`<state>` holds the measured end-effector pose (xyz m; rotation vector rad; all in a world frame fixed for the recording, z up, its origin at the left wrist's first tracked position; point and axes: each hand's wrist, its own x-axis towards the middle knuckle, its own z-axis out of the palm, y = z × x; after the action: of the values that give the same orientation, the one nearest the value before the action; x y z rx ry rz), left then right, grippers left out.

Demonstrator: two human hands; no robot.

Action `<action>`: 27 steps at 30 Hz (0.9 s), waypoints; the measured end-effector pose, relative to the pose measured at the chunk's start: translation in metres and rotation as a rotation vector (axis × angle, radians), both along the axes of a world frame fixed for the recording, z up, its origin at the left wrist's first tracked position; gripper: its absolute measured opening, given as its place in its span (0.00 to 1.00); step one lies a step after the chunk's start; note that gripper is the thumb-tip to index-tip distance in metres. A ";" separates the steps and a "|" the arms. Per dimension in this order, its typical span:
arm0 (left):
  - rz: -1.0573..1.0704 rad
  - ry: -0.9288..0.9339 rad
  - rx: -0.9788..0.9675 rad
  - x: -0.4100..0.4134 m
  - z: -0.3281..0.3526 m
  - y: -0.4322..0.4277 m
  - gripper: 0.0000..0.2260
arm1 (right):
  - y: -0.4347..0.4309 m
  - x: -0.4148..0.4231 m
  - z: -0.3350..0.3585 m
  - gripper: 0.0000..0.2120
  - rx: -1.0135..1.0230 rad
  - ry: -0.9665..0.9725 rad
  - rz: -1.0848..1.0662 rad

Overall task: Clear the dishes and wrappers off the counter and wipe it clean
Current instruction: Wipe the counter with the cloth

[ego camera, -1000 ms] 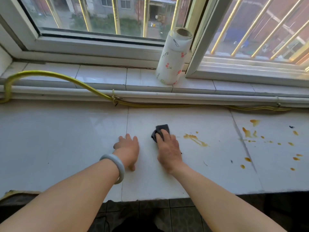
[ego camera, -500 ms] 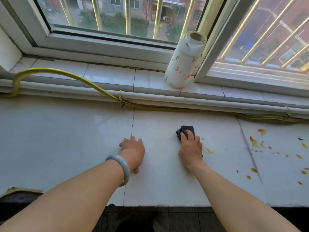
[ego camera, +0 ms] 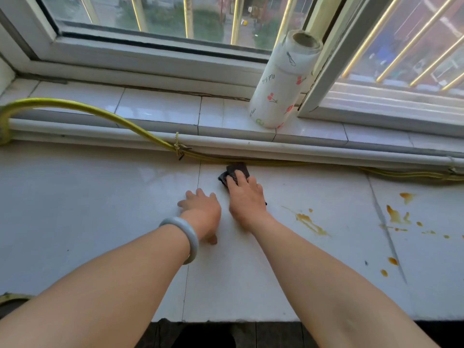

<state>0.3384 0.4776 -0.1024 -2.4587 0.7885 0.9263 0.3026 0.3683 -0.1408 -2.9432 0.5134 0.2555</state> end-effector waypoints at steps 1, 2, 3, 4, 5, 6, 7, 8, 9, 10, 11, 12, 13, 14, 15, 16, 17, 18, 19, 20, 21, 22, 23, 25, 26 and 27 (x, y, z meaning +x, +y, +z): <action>-0.001 0.004 0.024 0.000 0.000 -0.004 0.51 | -0.012 -0.004 0.001 0.27 -0.007 0.014 -0.065; -0.001 0.006 0.042 0.001 -0.001 -0.008 0.50 | -0.024 -0.012 0.002 0.29 -0.019 0.023 -0.127; -0.008 0.007 0.059 0.001 0.000 -0.010 0.50 | -0.034 -0.021 0.002 0.30 -0.033 0.029 -0.182; -0.025 0.004 0.076 0.001 0.002 -0.012 0.50 | -0.043 -0.032 0.002 0.30 -0.044 0.037 -0.232; -0.048 -0.001 0.086 0.001 0.004 -0.013 0.50 | -0.050 -0.044 0.002 0.31 -0.053 0.050 -0.277; -0.074 -0.006 0.090 0.000 0.007 -0.014 0.50 | -0.056 -0.056 0.002 0.31 -0.059 0.064 -0.320; -0.095 -0.009 0.094 -0.001 0.010 -0.015 0.50 | -0.060 -0.067 0.002 0.31 -0.063 0.076 -0.362; -0.103 -0.012 0.100 -0.001 0.011 -0.015 0.50 | -0.063 -0.078 0.001 0.31 -0.068 0.085 -0.398; -0.103 -0.016 0.103 -0.002 0.013 -0.015 0.51 | -0.065 -0.088 0.001 0.31 -0.076 0.092 -0.436; -0.101 -0.020 0.104 -0.002 0.012 -0.015 0.51 | -0.066 -0.098 0.000 0.32 -0.081 0.100 -0.473; -0.109 -0.022 0.101 -0.002 0.012 -0.014 0.51 | -0.068 -0.106 0.001 0.31 -0.080 0.103 -0.509; -0.122 -0.024 0.096 -0.002 0.012 -0.014 0.50 | -0.069 -0.113 0.002 0.31 -0.075 0.104 -0.542; -0.137 -0.024 0.090 -0.002 0.012 -0.013 0.49 | -0.069 -0.119 0.003 0.30 -0.069 0.095 -0.579; -0.147 -0.021 0.083 -0.003 0.014 -0.012 0.48 | -0.068 -0.123 0.005 0.30 -0.064 0.074 -0.614; -0.151 -0.015 0.074 -0.003 0.015 -0.012 0.47 | -0.063 -0.125 0.007 0.29 -0.061 0.035 -0.630; -0.152 -0.008 0.070 -0.004 0.015 -0.013 0.47 | -0.055 -0.127 0.009 0.29 -0.057 -0.012 -0.618; -0.133 -0.005 0.074 -0.002 0.014 -0.013 0.48 | -0.044 -0.124 0.008 0.30 -0.041 -0.061 -0.554; -0.102 -0.002 0.081 -0.001 0.012 -0.013 0.49 | -0.032 -0.124 0.005 0.30 -0.024 -0.086 -0.466; -0.066 -0.001 0.087 -0.001 0.010 -0.014 0.51 | -0.021 -0.123 0.002 0.31 -0.012 -0.083 -0.379; -0.037 -0.002 0.087 -0.001 0.007 -0.013 0.51 | -0.013 -0.123 -0.001 0.31 -0.005 -0.059 -0.323; -0.020 -0.005 0.077 0.000 0.005 -0.013 0.51 | -0.010 -0.123 -0.004 0.31 -0.008 -0.034 -0.312; -0.014 -0.009 0.058 0.000 0.003 -0.012 0.50 | -0.014 -0.125 -0.005 0.31 -0.017 -0.017 -0.336; -0.013 -0.012 0.041 0.001 0.002 -0.011 0.49 | -0.022 -0.128 -0.005 0.31 -0.033 0.002 -0.378; -0.018 -0.017 0.011 0.001 0.001 -0.007 0.48 | -0.039 -0.143 -0.005 0.31 -0.062 0.035 -0.477; -0.024 -0.017 -0.004 0.002 0.000 -0.006 0.47 | -0.047 -0.152 -0.004 0.31 -0.073 0.043 -0.522; -0.023 -0.016 -0.018 0.002 -0.001 -0.005 0.48 | -0.055 -0.163 -0.004 0.31 -0.083 0.051 -0.560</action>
<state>0.3404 0.4725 -0.1029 -2.4641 0.8219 0.8937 0.1395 0.3132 -0.1444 -2.7240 1.3411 0.2426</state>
